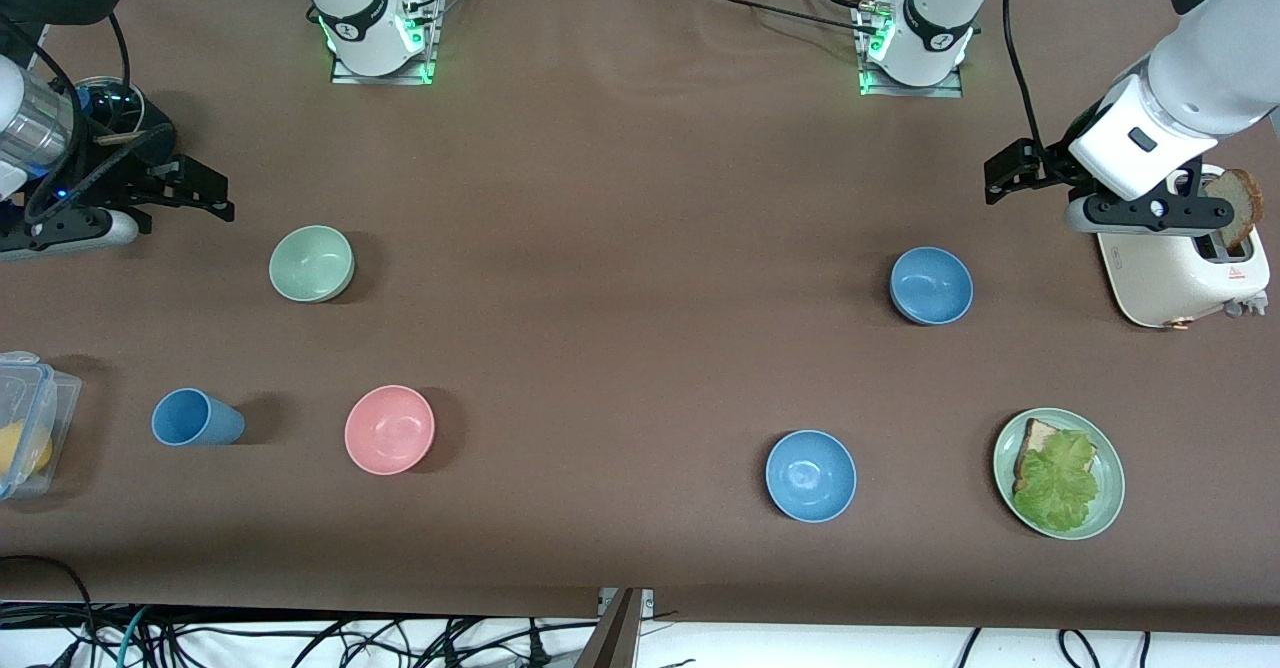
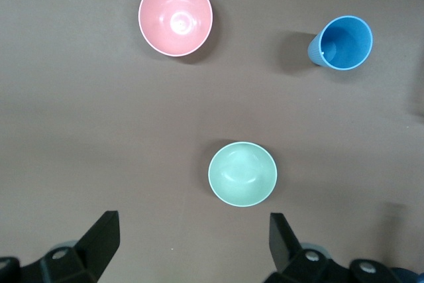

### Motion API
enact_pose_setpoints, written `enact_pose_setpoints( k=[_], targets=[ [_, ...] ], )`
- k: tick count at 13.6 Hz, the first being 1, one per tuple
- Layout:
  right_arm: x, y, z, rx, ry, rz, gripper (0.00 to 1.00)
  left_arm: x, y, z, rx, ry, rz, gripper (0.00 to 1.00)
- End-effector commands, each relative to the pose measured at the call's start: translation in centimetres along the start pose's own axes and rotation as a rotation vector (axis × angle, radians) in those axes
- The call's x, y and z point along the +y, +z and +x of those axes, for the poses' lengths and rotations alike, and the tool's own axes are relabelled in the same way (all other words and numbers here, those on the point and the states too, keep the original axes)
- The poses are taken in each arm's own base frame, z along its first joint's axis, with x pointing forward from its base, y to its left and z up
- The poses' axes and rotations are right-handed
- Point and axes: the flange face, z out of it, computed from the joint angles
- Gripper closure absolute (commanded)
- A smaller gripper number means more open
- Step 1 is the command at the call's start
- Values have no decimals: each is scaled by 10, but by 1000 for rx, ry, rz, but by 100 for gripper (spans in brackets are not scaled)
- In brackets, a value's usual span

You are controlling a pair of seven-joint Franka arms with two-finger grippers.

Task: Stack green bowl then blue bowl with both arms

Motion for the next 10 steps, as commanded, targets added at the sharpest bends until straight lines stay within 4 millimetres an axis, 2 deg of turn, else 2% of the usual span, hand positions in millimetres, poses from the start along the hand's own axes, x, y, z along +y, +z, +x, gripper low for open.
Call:
enact_pose_setpoints(
  k=[1, 3, 10],
  targets=[
    [2, -10, 1, -7, 26, -5, 0, -1, -4, -2, 1, -14, -23, 0],
    [1, -15, 3, -8, 17, -11, 0, -2, -4, -2, -1, -15, -23, 0],
    [1, -9, 2, -31, 7, -9, 0, -3, -5, -2, -2, -21, -23, 0]
  ],
)
